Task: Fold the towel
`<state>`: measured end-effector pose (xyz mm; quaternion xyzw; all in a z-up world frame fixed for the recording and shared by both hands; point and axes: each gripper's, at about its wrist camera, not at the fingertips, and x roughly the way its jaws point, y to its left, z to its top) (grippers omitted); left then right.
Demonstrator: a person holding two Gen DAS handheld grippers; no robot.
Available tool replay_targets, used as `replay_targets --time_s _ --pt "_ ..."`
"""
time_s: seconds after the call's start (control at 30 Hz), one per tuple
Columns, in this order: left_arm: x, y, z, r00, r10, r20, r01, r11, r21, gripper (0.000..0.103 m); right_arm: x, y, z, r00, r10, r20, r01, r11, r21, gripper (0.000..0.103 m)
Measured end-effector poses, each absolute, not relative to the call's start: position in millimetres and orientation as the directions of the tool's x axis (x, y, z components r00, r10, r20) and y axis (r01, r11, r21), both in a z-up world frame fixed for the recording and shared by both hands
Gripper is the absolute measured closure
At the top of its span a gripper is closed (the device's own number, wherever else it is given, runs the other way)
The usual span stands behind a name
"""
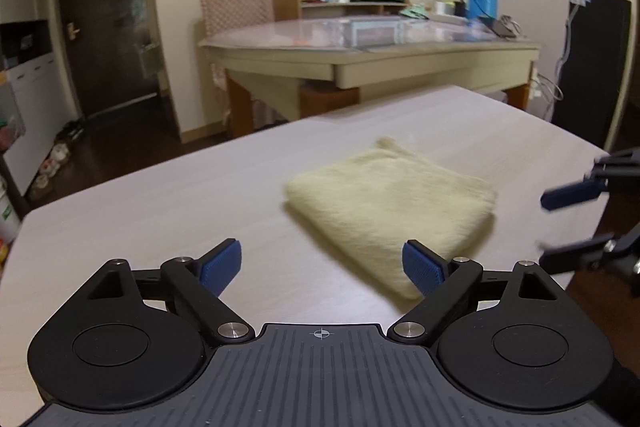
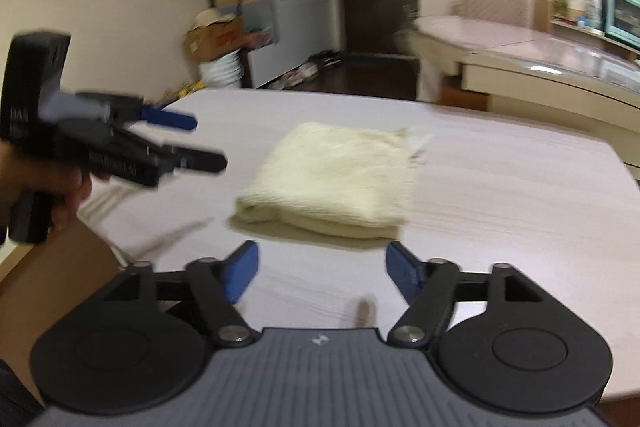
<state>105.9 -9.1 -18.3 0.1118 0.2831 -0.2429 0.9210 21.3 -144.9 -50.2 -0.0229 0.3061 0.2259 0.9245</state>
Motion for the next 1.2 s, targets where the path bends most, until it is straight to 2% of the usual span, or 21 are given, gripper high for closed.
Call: replay_targets --time_s 0.13,0.37,0.47,0.63,0.87,1.2 --pt "108 -26 -33 0.724 -0.313 -0.615 0.502 0.851 0.158 0.011 13 -158 -48 0.726 0.412 -0.550 -0.414 0.901 0.127 0.029" --pt "87 -16 -23 0.754 -0.244 -0.610 0.400 0.907 0.132 0.010 4 -169 -40 0.752 0.395 -0.527 -0.406 0.908 0.101 0.021" --pt "72 -13 -20 0.759 -0.209 -0.617 0.332 0.939 0.092 0.009 0 -169 -38 0.765 0.362 -0.533 -0.392 0.918 0.060 0.013" --pt "49 -20 -17 0.769 -0.147 -0.623 0.229 0.972 0.055 0.001 -5 -172 -36 0.781 0.310 -0.542 -0.335 0.941 0.054 0.000" --pt "30 -17 -13 0.770 -0.109 -0.629 0.128 0.992 -0.016 0.000 -10 -178 -36 0.778 0.288 -0.558 -0.294 0.952 0.082 0.000" --pt "21 -12 -4 0.776 -0.079 -0.626 0.089 0.996 -0.016 0.000 -7 -176 -31 0.765 0.296 -0.572 -0.288 0.952 0.107 0.000"
